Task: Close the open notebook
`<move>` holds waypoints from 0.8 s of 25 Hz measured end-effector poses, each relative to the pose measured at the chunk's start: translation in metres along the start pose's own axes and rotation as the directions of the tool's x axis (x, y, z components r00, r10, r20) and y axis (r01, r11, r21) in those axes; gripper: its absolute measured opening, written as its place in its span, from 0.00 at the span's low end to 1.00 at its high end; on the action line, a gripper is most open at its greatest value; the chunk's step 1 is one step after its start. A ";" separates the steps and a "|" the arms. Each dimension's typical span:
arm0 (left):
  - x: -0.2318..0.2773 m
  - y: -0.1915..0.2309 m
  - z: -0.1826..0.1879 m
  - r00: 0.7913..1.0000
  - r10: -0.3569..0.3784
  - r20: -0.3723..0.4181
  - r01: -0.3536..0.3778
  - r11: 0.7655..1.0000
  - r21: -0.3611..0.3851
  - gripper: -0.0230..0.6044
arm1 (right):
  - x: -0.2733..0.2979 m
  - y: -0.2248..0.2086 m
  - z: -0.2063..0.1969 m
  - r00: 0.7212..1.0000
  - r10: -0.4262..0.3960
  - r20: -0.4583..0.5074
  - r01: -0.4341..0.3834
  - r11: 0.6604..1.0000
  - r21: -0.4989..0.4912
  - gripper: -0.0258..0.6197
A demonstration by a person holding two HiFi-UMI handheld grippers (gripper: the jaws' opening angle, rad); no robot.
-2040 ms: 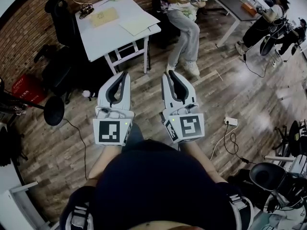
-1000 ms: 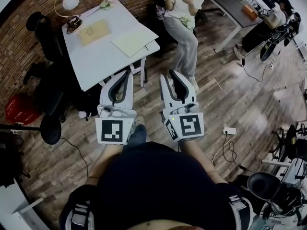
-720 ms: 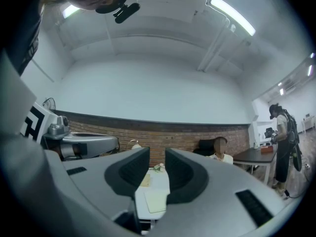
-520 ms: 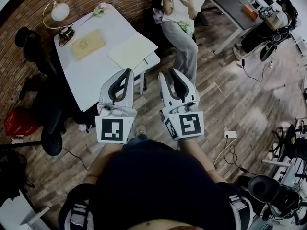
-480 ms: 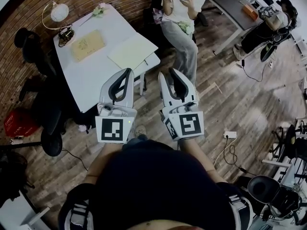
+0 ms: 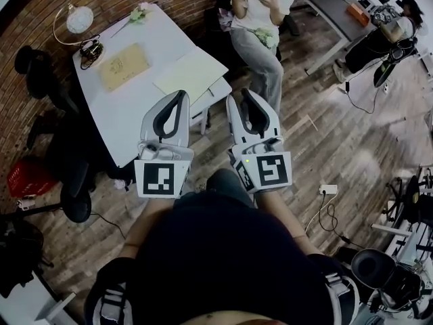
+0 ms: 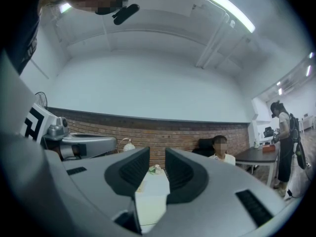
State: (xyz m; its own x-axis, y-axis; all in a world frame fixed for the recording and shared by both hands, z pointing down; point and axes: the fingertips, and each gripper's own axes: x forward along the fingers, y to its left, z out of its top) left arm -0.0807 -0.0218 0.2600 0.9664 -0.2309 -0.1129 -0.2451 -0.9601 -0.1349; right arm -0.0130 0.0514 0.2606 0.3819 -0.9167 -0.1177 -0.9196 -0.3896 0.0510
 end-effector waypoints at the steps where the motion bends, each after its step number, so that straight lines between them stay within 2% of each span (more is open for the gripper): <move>1: 0.001 0.002 -0.001 1.000 0.002 0.001 -0.002 1.000 -0.004 0.03 | 0.003 0.000 -0.002 1.000 0.001 -0.004 -0.001 1.000 0.000 0.18; 11: 0.016 0.025 -0.012 1.000 0.025 -0.006 -0.025 0.999 -0.027 0.03 | 0.033 -0.001 -0.006 1.000 0.028 -0.012 -0.028 1.000 0.000 0.18; 20: 0.040 0.039 -0.025 0.996 0.087 -0.010 -0.088 0.996 -0.034 0.03 | 0.066 -0.019 -0.018 0.996 0.094 -0.009 -0.094 0.996 0.002 0.18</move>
State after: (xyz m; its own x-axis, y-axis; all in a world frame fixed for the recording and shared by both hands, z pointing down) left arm -0.0491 -0.0724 0.2752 0.9421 -0.3153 -0.1146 -0.3260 -0.9410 -0.0909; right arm 0.0308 -0.0030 0.2700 0.2950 -0.9499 -0.1032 -0.9514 -0.3020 0.0599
